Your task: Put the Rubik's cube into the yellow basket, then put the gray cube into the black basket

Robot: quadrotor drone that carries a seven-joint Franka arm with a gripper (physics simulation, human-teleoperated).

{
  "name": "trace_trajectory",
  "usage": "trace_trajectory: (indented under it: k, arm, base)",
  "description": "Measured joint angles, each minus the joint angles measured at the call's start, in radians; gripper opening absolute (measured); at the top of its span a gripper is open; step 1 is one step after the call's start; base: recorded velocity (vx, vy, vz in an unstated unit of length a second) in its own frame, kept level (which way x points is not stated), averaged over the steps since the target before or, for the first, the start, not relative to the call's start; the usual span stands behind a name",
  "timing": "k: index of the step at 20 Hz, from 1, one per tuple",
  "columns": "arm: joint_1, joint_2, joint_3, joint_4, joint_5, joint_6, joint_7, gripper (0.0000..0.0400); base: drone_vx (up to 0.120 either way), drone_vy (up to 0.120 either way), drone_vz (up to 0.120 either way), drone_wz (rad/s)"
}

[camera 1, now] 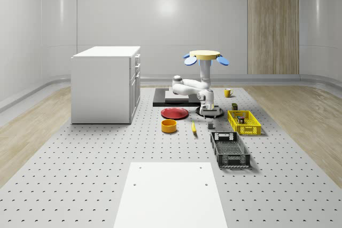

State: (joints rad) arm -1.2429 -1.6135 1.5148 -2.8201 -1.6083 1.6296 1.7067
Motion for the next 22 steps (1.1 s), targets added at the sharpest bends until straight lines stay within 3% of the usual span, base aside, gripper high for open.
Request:
trace_trajectory:
  k: [22]
  arm:
    - [-0.083, 0.004, -0.116, 0.08, -0.103, 0.044, 0.007, 0.04]
  base:
    - [0.0, 0.0, 0.0, 0.0]
